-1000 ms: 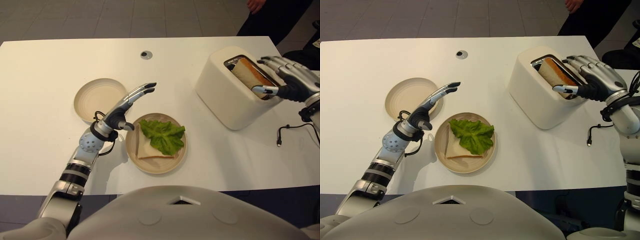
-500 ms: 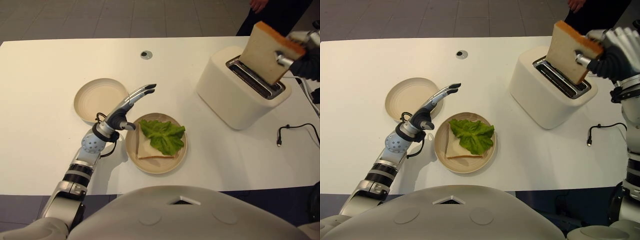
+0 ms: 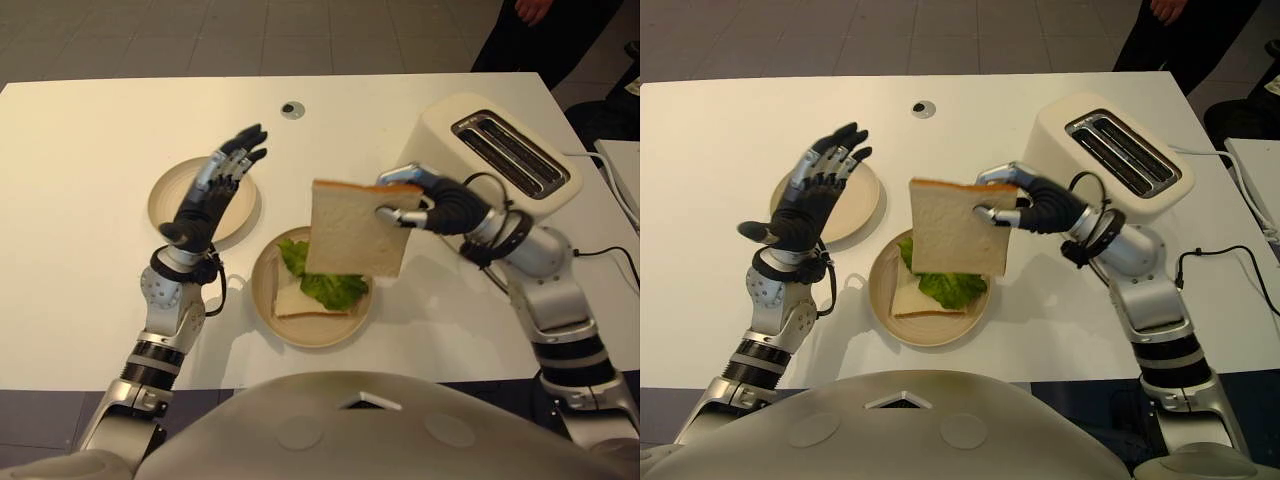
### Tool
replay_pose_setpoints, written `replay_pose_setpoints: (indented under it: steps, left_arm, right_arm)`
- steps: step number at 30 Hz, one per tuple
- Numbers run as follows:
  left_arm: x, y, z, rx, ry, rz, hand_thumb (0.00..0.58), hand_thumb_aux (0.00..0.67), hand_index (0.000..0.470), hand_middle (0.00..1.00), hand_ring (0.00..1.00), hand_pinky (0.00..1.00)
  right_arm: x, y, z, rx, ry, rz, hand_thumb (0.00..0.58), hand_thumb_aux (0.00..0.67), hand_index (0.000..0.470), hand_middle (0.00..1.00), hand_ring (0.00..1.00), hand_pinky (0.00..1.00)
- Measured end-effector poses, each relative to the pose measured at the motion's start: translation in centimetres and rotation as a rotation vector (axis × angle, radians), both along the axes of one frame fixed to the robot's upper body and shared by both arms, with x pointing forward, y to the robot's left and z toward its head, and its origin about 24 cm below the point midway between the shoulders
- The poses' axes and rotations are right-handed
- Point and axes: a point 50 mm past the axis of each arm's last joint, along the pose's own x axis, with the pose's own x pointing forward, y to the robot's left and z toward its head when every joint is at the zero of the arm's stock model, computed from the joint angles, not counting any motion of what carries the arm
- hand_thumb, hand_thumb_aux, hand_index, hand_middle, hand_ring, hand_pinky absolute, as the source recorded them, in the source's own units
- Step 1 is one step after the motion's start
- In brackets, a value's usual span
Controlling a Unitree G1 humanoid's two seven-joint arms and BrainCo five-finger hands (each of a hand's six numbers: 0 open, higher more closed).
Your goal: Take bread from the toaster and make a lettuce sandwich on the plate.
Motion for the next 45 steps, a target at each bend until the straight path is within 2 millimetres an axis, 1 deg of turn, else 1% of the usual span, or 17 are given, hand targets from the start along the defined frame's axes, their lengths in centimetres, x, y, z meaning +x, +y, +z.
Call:
replay_pose_setpoints:
  steps: [2, 7, 10, 15, 17, 20, 21, 22, 23, 24, 28, 29, 31, 34, 37, 42, 45]
  left_arm:
    - [-0.6, 0.3, 0.6, -0.036, 0.001, -0.083, 0.0, 0.0, 0.0, 0.0, 0.0, 0.0]
    - [-2.7, -0.7, 0.1, 0.08, -0.011, -0.302, 0.0, 0.0, 0.0, 0.0, 0.0, 0.0]
    - [-4.2, -1.7, -1.1, 0.228, 0.005, -0.442, 0.0, 0.0, 0.0, 0.0, 0.0, 0.0]
    - [-5.9, -2.8, -5.6, 0.585, 0.113, -0.588, 0.0, 0.0, 0.0, 0.0, 0.0, 0.0]
    - [-6.1, -2.9, -7.3, 0.718, 0.147, -0.595, 0.0, 0.0, 0.0, 0.0, 0.0, 0.0]
    - [-5.0, -3.6, -7.4, 0.81, 0.056, -0.543, 0.0, 0.0, 0.0, 0.0, 0.0, 0.0]
    - [-4.7, -3.9, -7.4, 0.822, 0.035, -0.529, 0.0, 0.0, 0.0, 0.0, 0.0, 0.0]
    - [-4.5, -4.1, -7.5, 0.826, 0.018, -0.514, 0.0, 0.0, 0.0, 0.0, 0.0, 0.0]
    - [-4.4, -4.3, -7.5, 0.83, 0.006, -0.501, 0.0, 0.0, 0.0, 0.0, 0.0, 0.0]
    - [-4.4, -4.4, -7.6, 0.832, -0.001, -0.493, 0.0, 0.0, 0.0, 0.0, 0.0, 0.0]
    - [-4.3, -4.8, -8.0, 0.82, -0.001, -0.484, 0.0, 0.0, 0.0, 0.0, 0.0, 0.0]
    - [-4.4, -5.0, -8.2, 0.818, -0.002, -0.483, 0.0, 0.0, 0.0, 0.0, 0.0, 0.0]
    - [-4.5, -5.6, -8.6, 0.843, -0.005, -0.495, 0.0, 0.0, 0.0, 0.0, 0.0, 0.0]
    - [-4.1, -6.2, -8.7, 0.844, -0.018, -0.488, 0.0, 0.0, 0.0, 0.0, 0.0, 0.0]
    - [-2.8, -7.1, -8.6, 0.868, -0.053, -0.449, 0.0, 0.0, 0.0, 0.0, 0.0, 0.0]
    - [-0.7, -7.4, -8.2, 0.911, -0.09, -0.389, 0.0, 0.0, 0.0, 0.0, 0.0, 0.0]
    - [-0.2, -6.8, -7.5, 0.869, -0.097, -0.317, 0.0, 0.0, 0.0, 0.0, 0.0, 0.0]
  right_arm:
    - [-0.1, 1.9, -3.1, -0.035, 0.099, 0.042, 0.58, 0.67, 0.47, 1.0, 1.0, 1.0]
    - [0.7, 3.7, -6.7, -0.139, 0.088, -0.003, 0.58, 0.67, 0.47, 1.0, 1.0, 1.0]
    - [1.2, 3.8, -7.3, -0.168, 0.036, -0.051, 0.58, 0.67, 0.47, 1.0, 1.0, 1.0]
    - [0.9, 3.9, -8.9, -0.29, -0.018, -0.046, 0.58, 0.67, 0.47, 1.0, 1.0, 1.0]
    - [0.7, 3.8, -9.4, -0.347, -0.026, -0.025, 0.58, 0.67, 0.47, 1.0, 1.0, 1.0]
    - [0.8, 3.5, -9.6, -0.388, -0.042, -0.029, 0.58, 0.667, 0.468, 1.0, 1.0, 1.0]
    - [0.8, 3.6, -9.6, -0.392, -0.047, -0.029, 0.464, 0.37, 0.26, 1.0, 1.0, 1.0]
    - [0.8, 3.6, -9.6, -0.396, -0.053, -0.033, 0.281, 0.189, 0.133, 1.0, 1.0, 1.0]
    - [0.9, 3.5, -9.7, -0.405, -0.058, -0.036, 0.0, 0.0, 0.0, 1.0, 1.0, 1.0]
    - [0.8, 3.4, -9.9, -0.427, -0.059, -0.032, 0.0, 0.0, 0.0, 1.0, 1.0, 1.0]
    - [1.2, 3.0, -9.6, -0.404, -0.107, -0.091, 0.0, 0.0, 0.0, 0.52, 0.52, 0.52]
    - [1.8, 2.6, -9.0, -0.37, -0.139, -0.159, 0.0, 0.0, 0.0, 0.49, 0.49, 0.49]
    - [3.2, 1.9, -7.4, -0.299, -0.21, -0.283, 0.0, 0.0, 0.0, 0.48, 0.48, 0.48]
    - [5.5, 0.6, -3.4, -0.148, -0.372, -0.474, 0.0, 0.0, 0.0, 0.49, 0.49, 0.49]
    - [5.9, -0.7, -2.3, -0.074, -0.406, -0.569, 0.0, 0.0, 0.0, 0.49, 0.49, 0.49]
    - [5.7, -1.1, -1.1, 0.001, -0.433, -0.591, 0.0, 0.0, 0.0, 0.49, 0.49, 0.49]
    - [4.5, -0.6, -0.7, 0.074, -0.406, -0.495, 0.0, 0.0, 0.0, 0.6, 0.6, 0.6]
